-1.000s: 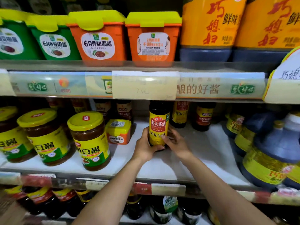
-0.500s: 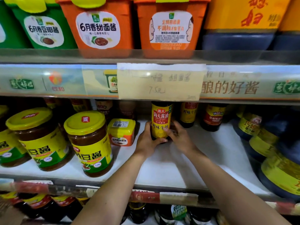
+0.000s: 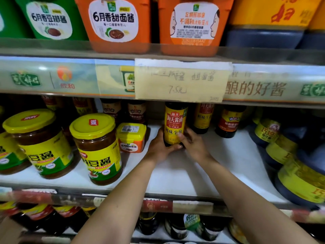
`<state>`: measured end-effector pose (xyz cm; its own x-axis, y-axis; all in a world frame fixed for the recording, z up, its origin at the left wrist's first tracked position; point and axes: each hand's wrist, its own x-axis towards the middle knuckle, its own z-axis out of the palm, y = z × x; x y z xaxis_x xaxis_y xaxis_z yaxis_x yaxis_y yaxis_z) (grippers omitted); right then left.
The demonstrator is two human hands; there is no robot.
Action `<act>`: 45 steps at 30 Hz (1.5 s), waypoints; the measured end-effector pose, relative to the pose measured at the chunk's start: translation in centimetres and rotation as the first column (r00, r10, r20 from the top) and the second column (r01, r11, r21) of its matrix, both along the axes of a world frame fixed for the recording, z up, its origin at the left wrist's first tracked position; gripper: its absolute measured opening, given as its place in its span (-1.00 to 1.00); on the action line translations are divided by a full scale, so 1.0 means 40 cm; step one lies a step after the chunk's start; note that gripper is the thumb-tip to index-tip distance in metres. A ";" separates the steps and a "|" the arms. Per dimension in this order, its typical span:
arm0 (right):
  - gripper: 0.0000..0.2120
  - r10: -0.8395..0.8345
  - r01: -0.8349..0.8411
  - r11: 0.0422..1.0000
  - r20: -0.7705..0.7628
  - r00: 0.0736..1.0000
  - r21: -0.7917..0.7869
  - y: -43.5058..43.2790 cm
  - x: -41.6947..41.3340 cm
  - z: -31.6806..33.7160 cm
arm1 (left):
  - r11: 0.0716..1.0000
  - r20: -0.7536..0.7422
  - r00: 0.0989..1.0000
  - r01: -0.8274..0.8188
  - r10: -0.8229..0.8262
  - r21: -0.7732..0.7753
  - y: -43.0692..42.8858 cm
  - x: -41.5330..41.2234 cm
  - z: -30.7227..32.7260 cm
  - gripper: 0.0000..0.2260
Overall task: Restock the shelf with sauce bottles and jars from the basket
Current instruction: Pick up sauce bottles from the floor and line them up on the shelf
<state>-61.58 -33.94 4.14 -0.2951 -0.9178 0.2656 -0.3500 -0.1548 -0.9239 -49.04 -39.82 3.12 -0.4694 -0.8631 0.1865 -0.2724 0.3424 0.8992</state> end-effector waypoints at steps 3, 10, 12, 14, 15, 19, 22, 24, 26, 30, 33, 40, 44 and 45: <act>-0.78 -0.077 0.077 0.997 0.015 0.997 0.024 0.028 0.002 0.002 | 0.999 -0.023 0.999 -0.020 0.021 0.046 0.024 0.012 0.013 -0.29; -0.73 -0.203 0.200 0.978 0.040 0.978 0.053 0.222 -0.006 0.026 | 0.980 -0.286 0.943 -0.131 0.170 0.149 0.145 0.066 0.063 -0.59; -0.75 -0.217 0.215 0.976 0.071 0.974 0.026 0.303 -0.018 0.032 | 0.990 -0.285 0.949 -0.111 0.132 0.090 0.190 0.073 0.082 -0.61; -0.76 -0.241 0.241 0.970 0.088 0.966 0.008 0.387 -0.036 0.034 | 0.994 -0.267 0.958 -0.093 0.103 0.048 0.243 0.068 0.096 -0.62; -0.76 -0.253 0.254 0.967 0.105 0.962 0.006 0.426 -0.047 0.038 | 0.997 -0.258 0.963 -0.073 0.078 0.029 0.274 0.062 0.103 -0.62; -0.79 -0.309 0.315 0.949 0.147 0.940 -0.020 0.604 -0.105 0.065 | 0.997 -0.235 0.969 0.075 -0.080 -0.031 0.433 -0.009 0.113 -0.69; -0.80 -0.363 0.365 0.931 0.093 0.927 0.001 0.783 -0.161 0.049 | 0.973 -0.270 0.936 0.232 -0.225 -0.005 0.586 -0.091 0.092 -0.82; -0.79 -0.433 0.432 0.901 0.064 0.899 0.039 0.921 -0.205 0.010 | 0.928 -0.231 0.905 0.373 -0.357 0.025 0.691 -0.151 0.058 -0.83; -0.74 -0.532 0.525 0.845 0.064 0.844 0.100 1.075 -0.258 -0.046 | 0.848 -0.172 0.847 0.522 -0.503 0.088 0.805 -0.223 0.007 -0.80; -0.84 -0.679 0.623 0.722 0.132 0.722 0.302 1.338 -0.334 -0.157 | 0.704 -0.060 0.732 0.672 -0.679 0.229 0.975 -0.358 -0.100 -0.75; -0.82 -0.769 0.641 0.597 0.116 0.629 0.482 1.528 -0.381 -0.248 | 0.644 -0.016 0.695 0.674 -0.719 0.363 1.094 -0.456 -0.192 -0.76; -0.76 -0.926 0.589 0.349 0.171 0.336 0.729 1.821 -0.422 -0.468 | 0.546 0.152 0.578 0.605 -0.802 0.579 1.288 -0.629 -0.431 -0.73; -0.68 -0.961 0.491 0.260 0.176 0.211 0.831 1.881 -0.444 -0.602 | 0.496 0.236 0.468 0.573 -0.851 0.652 1.316 -0.724 -0.546 -0.69; -0.67 -0.967 0.476 0.242 0.168 0.193 0.846 1.885 -0.456 -0.635 | 0.483 0.244 0.448 0.560 -0.860 0.674 1.315 -0.755 -0.576 -0.68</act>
